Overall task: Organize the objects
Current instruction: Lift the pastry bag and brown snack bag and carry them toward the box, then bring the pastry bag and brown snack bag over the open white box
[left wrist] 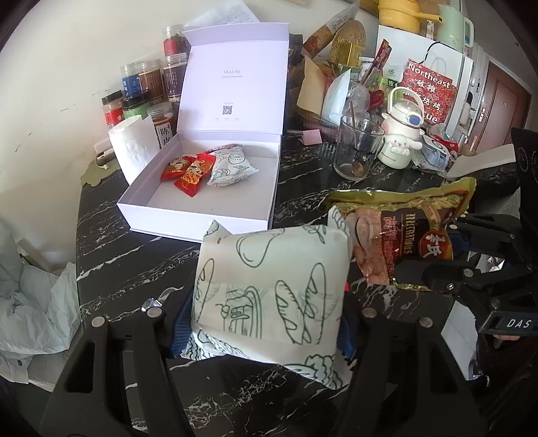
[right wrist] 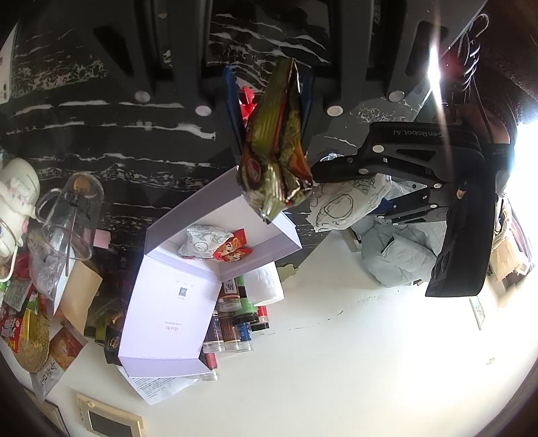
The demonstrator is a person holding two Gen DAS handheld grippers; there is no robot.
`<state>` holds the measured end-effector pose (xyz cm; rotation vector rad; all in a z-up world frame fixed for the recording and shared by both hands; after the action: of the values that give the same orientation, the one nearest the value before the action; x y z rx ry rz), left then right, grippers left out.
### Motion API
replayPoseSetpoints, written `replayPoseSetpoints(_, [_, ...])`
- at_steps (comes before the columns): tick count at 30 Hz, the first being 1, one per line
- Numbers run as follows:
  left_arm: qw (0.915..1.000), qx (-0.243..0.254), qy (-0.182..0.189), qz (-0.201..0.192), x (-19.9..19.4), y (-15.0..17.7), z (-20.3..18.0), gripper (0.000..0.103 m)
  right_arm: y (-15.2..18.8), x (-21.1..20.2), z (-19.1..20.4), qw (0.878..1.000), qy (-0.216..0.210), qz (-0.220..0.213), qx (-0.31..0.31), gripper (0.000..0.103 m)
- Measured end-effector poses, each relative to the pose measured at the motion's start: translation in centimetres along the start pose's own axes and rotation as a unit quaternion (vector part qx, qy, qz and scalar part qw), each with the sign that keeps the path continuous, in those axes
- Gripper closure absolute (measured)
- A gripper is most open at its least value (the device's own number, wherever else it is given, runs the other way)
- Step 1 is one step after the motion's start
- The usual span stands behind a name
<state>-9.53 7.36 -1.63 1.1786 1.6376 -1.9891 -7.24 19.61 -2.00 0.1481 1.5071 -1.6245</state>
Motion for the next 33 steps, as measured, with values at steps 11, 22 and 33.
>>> replayPoseSetpoints(11, [0.9996, 0.007, -0.01, -0.024, -1.1, -3.1, 0.4, 0.038, -3.6, -1.6, -0.3, 0.999, 0.022, -0.031, -0.034, 0.073])
replayPoseSetpoints(22, [0.9984, 0.005, -0.022, -0.052, -1.9, -6.7, 1.3, 0.038, -7.1, -1.8, -0.6, 0.997, 0.027, -0.047, -0.051, 0.073])
replayPoseSetpoints(33, [0.9983, -0.007, -0.029, -0.05, 0.2, -8.7, 2.9, 0.038, -9.6, 0.4, -1.8, 0.998, 0.018, -0.044, -0.049, 0.073])
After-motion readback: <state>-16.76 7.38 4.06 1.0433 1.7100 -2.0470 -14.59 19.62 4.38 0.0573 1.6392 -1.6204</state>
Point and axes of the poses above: each gripper's, at about its wrist camera, not at the fingertips, and x roughly the way its jaws point, z to its left, y to its underside, the point moved 6 cm from there along x, roughly the way its jaws point, and after that the axes turned 2 degrees about x, right-handed, at the moved point
